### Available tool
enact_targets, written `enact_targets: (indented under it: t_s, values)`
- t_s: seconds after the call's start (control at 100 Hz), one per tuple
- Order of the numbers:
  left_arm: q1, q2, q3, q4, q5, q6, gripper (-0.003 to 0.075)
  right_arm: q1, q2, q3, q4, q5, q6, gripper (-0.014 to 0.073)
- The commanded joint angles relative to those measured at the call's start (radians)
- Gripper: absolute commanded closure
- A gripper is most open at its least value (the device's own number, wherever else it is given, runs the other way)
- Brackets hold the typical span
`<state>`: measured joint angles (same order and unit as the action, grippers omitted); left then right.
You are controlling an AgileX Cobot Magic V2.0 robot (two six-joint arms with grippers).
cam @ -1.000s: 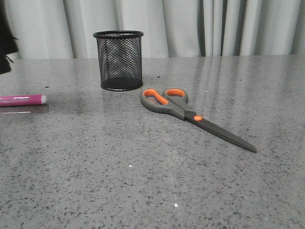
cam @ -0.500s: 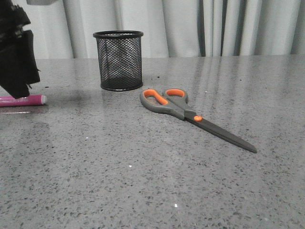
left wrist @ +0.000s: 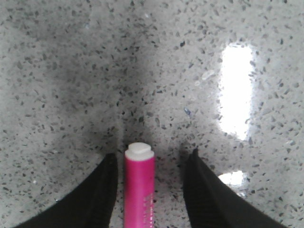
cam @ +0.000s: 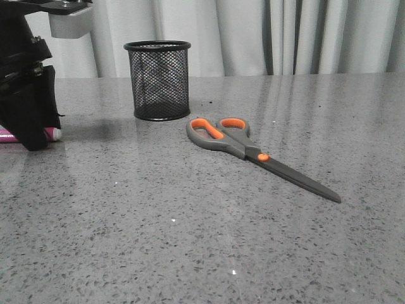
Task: Put pen and scissors into bin
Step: 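Lift the highlighter and drop it into the black mesh cup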
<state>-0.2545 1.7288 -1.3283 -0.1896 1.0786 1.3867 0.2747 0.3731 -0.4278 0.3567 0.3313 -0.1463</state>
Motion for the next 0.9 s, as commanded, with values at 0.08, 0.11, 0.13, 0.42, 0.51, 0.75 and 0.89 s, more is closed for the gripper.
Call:
enact_targets:
  t_s: [0.08,0.11,0.13,0.42,0.51,0.75,0.89]
  values:
    - [0.001,-0.016,-0.017,-0.034,-0.037,-0.021,0.048,-0.006,0.016,-0.037,-0.003,-0.068,-0.011,0.0297]
    - [0.001,-0.016,-0.017,-0.045,-0.037,-0.041,0.0526,-0.006,0.016,-0.037,-0.003,-0.068,-0.011,0.0297]
    - [0.001,-0.016,-0.017,-0.054,-0.041,-0.048,0.0567,-0.006,0.016,-0.037,-0.003,-0.068,-0.011,0.0297]
    - [0.001,-0.104,-0.116,-0.215,-0.239,-0.214,0.0739,-0.006,0.016,-0.037,-0.003,-0.068,-0.011,0.0297]
    - [0.001,-0.154,-0.15,-0.387,-0.371,-0.257,0.0739,-0.006,0.016,-0.037,-0.003,-0.068,-0.011,0.0297]
    - [0.001,-0.214,-0.152,-1.107,-0.575,-0.012,0.0739,-0.006,0.016,-0.037,-0.003,-0.068,-0.011,0.0297]
    - [-0.003,-0.167,-0.152,-1.475,-0.477,0.228,0.0739,-0.006,0.016,-0.037,-0.003,-0.068,-0.011,0.0297]
